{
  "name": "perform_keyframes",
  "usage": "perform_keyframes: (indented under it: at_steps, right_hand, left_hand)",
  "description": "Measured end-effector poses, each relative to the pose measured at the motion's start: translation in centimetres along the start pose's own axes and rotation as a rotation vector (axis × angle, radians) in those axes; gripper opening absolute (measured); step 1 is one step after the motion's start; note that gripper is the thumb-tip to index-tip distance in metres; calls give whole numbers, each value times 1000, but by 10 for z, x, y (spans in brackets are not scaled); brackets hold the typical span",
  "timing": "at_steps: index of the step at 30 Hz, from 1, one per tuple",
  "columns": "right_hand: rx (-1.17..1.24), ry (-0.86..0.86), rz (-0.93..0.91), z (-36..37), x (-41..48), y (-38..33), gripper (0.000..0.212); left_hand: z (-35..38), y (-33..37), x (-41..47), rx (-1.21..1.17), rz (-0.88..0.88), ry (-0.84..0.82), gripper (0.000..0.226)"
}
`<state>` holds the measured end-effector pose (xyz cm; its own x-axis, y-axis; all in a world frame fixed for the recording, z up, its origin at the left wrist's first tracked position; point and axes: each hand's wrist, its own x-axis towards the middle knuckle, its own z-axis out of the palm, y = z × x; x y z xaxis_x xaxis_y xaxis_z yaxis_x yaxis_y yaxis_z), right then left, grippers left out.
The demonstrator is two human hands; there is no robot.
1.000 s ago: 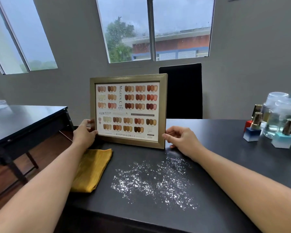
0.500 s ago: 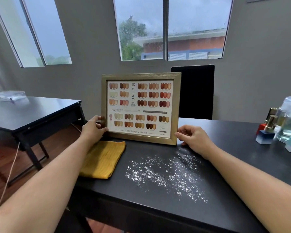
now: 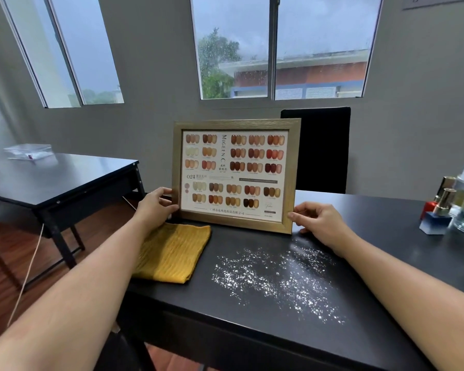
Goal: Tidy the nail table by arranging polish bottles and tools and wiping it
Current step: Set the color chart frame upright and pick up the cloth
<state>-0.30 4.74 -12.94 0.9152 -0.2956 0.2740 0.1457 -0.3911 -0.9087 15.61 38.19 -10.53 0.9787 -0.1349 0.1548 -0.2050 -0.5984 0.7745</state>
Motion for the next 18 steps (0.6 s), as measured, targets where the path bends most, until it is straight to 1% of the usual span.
perform_keyframes:
  at_steps: [3, 5, 18]
  right_hand:
    - [102, 19, 26, -1, 0, -1, 7]
    - [130, 17, 33, -2, 0, -1, 3]
    - [85, -9, 23, -2, -2, -4, 3]
  left_hand:
    - [1, 0, 2, -47, 2, -6, 42]
    - [2, 0, 2, -61, 8, -7, 42]
    - [2, -5, 2, -69, 15, 7, 42]
